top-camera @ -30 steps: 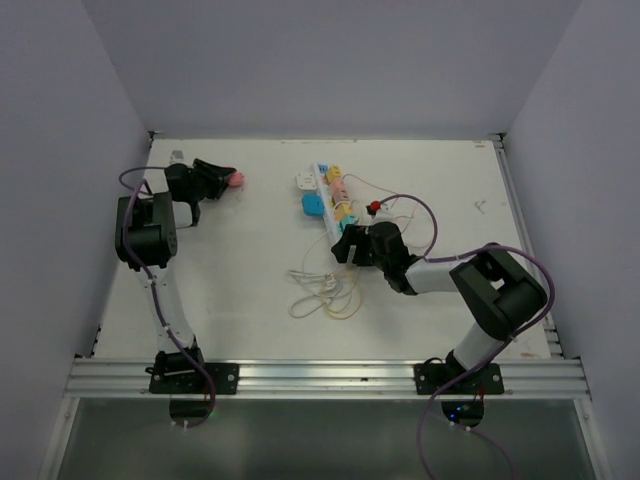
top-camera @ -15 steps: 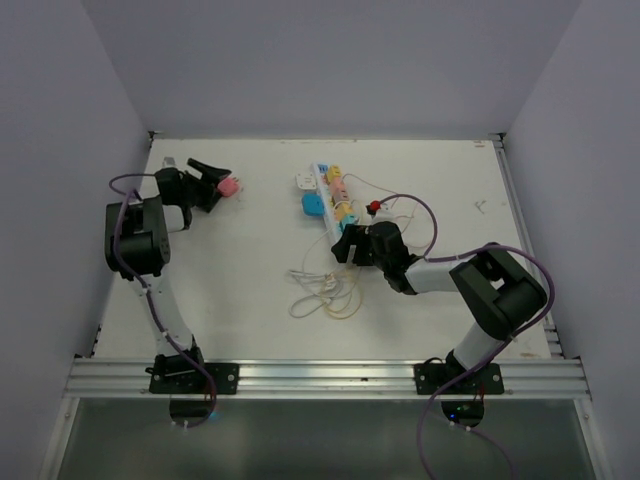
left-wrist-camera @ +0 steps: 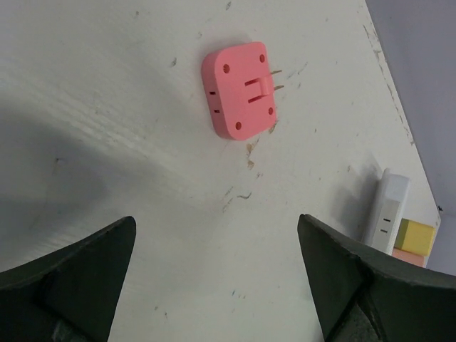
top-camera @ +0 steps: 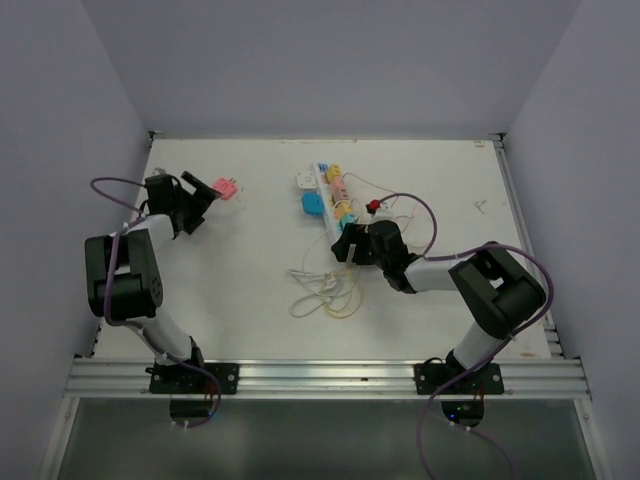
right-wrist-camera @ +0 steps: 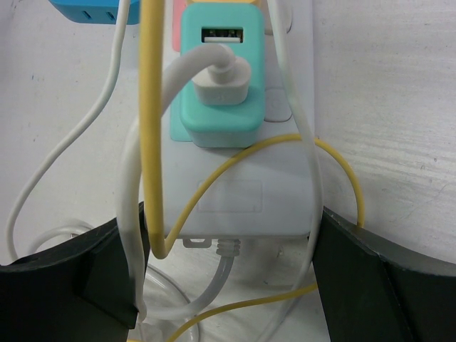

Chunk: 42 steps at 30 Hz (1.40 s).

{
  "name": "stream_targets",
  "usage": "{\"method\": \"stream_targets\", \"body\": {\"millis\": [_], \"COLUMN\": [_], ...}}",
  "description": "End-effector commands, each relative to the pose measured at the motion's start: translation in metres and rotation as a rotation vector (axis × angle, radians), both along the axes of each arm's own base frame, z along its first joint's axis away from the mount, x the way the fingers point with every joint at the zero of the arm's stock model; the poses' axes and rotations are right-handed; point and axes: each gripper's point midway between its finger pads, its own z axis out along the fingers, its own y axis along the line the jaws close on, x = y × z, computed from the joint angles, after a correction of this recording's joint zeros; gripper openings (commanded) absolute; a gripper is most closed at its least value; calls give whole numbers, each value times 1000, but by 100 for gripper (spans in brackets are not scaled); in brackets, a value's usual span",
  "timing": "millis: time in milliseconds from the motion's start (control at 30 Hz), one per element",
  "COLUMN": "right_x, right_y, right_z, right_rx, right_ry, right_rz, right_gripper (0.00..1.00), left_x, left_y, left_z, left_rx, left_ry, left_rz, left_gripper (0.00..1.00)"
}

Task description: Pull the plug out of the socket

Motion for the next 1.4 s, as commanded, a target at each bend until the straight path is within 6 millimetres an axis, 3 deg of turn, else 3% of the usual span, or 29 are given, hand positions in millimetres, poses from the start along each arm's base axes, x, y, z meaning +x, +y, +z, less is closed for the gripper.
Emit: {"method": "stream_targets", "body": {"millis": [0, 133, 167, 400, 600, 667, 967, 1100, 1367], "right_x": [-41, -41, -41, -42, -42, -41, -42, -44, -43], "right_y": [-31, -30, -30, -25, -22, -22, -18, -17, -15], "right_z": [-65, -65, -64, -64, -63, -62, -65, -66, -65], "right_rx": [-137, -134, -135, -121, -109, -107, -96, -94, -86], "right_ry": [238, 238, 236, 236, 228, 226, 236, 241, 238], "right_rz": [-14, -8, -8, 15, 31, 29, 45, 55, 61], "right_gripper": [0, 0, 0, 0, 0, 0, 0, 0, 0], "left_x": [-6, -3, -4, 5, 12, 13, 17, 18, 21], "left_y": [-25, -76, -97, -167, -225, -239, -274, -274, -277], "left_z": [18, 36, 39, 64, 68, 59, 40, 33, 29], "left_rx": [73, 53, 30, -86, -104, -107, -136, -156, -181], "left_ry": [-16, -61, -71, -141, -158, -139, -85, -85, -95], "left_rz": [-87, -199, -234, -360, -471, -489, -506, -485, -484], "left_gripper": [100, 99, 99, 92, 90, 88, 75, 64, 57]}}
